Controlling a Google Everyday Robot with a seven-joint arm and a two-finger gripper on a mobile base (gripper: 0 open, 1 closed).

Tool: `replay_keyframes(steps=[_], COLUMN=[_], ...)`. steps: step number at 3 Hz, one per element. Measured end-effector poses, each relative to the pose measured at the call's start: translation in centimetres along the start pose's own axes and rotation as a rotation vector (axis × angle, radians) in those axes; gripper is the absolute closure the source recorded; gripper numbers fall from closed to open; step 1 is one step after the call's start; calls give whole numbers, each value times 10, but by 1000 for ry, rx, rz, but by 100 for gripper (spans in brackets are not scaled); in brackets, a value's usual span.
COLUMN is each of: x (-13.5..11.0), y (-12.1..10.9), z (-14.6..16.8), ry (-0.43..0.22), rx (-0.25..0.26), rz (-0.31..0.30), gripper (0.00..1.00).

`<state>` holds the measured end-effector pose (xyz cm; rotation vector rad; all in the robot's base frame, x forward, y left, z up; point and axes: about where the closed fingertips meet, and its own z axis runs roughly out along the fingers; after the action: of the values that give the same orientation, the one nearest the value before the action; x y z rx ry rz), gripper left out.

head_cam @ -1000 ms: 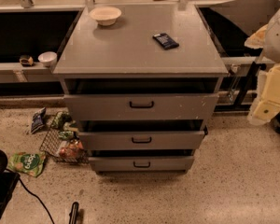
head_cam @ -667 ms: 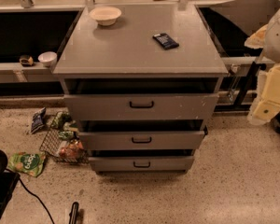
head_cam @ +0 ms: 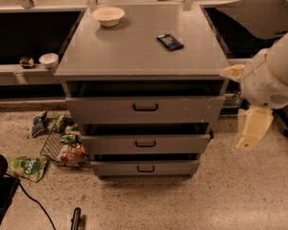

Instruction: Open top drawer

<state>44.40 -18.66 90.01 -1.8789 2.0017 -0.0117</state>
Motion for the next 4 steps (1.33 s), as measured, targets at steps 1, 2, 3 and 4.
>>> replay_keyframes(steps=[1, 2, 3, 4], x=[-7, -7, -10, -8], y=[11, 12, 13, 9], z=[43, 43, 49, 99], ry=[-108, -108, -104, -91], rx=[-27, -27, -27, -62], rz=[-56, -56, -106, -205], gripper=[0, 0, 0, 0])
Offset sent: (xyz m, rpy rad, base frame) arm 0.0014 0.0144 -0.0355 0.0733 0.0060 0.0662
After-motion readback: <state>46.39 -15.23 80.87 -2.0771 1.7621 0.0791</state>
